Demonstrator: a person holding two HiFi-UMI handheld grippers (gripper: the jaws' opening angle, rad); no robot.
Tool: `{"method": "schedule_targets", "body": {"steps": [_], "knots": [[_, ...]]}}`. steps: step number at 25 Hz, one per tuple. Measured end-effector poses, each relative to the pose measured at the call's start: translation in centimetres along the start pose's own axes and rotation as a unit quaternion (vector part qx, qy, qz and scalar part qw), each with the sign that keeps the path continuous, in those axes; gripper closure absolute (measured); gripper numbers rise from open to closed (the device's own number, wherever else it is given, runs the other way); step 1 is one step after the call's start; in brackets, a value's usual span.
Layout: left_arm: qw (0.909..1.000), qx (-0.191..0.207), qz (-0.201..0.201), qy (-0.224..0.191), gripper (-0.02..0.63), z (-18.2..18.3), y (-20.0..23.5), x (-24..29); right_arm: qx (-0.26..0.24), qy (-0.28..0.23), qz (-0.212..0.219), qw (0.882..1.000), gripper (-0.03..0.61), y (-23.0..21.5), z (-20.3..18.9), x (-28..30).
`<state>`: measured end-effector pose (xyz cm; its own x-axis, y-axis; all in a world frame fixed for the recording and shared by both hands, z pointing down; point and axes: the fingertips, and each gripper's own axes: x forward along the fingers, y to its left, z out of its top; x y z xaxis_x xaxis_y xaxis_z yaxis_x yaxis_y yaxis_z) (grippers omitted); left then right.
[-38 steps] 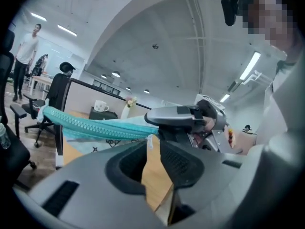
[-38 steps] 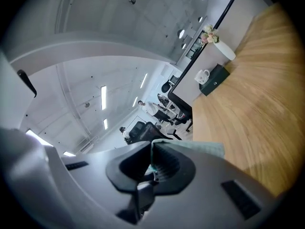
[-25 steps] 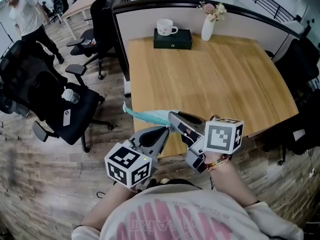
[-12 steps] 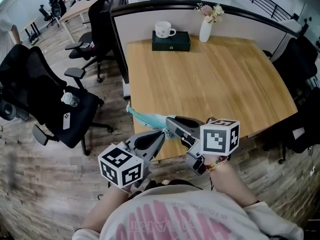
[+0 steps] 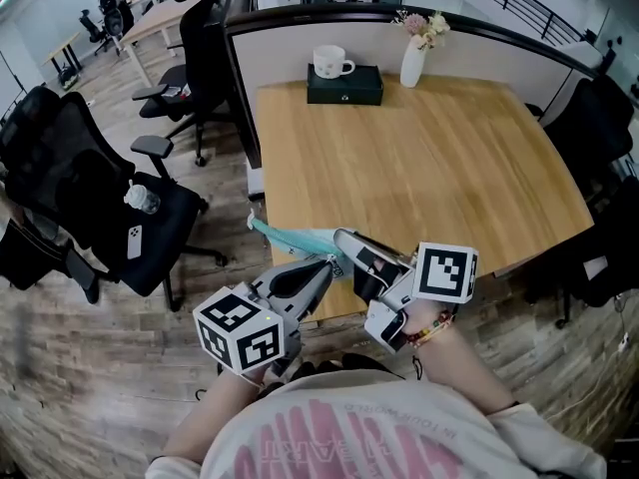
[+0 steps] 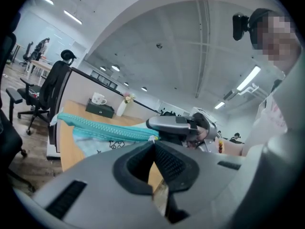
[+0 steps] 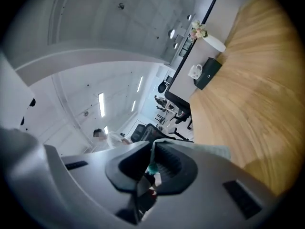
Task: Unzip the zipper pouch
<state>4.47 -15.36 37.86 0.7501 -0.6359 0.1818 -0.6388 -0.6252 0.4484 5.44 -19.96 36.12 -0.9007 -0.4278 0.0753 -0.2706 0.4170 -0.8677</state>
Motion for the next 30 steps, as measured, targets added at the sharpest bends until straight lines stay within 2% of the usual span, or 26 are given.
{"method": "schedule_targets", "body": {"steps": [4, 10, 13, 16, 18, 30], "knots": [[0.9999, -0.005, -0.006, -0.007, 0.61, 0.3, -0.1, 0.1, 0.002, -0.016, 0.002, 1.0, 0.551, 0.2, 0.3, 0.0], [1.0, 0.006, -0.008, 0.002, 0.61, 0.0, -0.4, 0.5, -0.005, -0.015, -0.029, 0.999, 0.544, -0.7, 0.3, -0.3], [0.9997, 0.002, -0.021, 0.009, 0.611, -0.3, -0.3, 0.5, -0.063, 0.019, -0.065, 0.996, 0.57, -1.2, -0.2, -0.5], [0.9996, 0.001, -0.023, 0.018, 0.611, -0.2, 0.2, 0.2, -0.139, 0.055, -0.094, 0.984, 0.574, -1.8, -0.3, -0.7], [0.9996, 0.0, -0.016, 0.025, 0.611, -0.3, 0.8, 0.0, -0.167, 0.066, -0.106, 0.978, 0.574, -2.2, -0.1, -1.0], [0.9997, -0.003, -0.003, 0.023, 0.611, -0.1, 2.8, -0.3, -0.176, 0.069, -0.113, 0.975, 0.574, -2.8, 0.9, -1.0]]}}
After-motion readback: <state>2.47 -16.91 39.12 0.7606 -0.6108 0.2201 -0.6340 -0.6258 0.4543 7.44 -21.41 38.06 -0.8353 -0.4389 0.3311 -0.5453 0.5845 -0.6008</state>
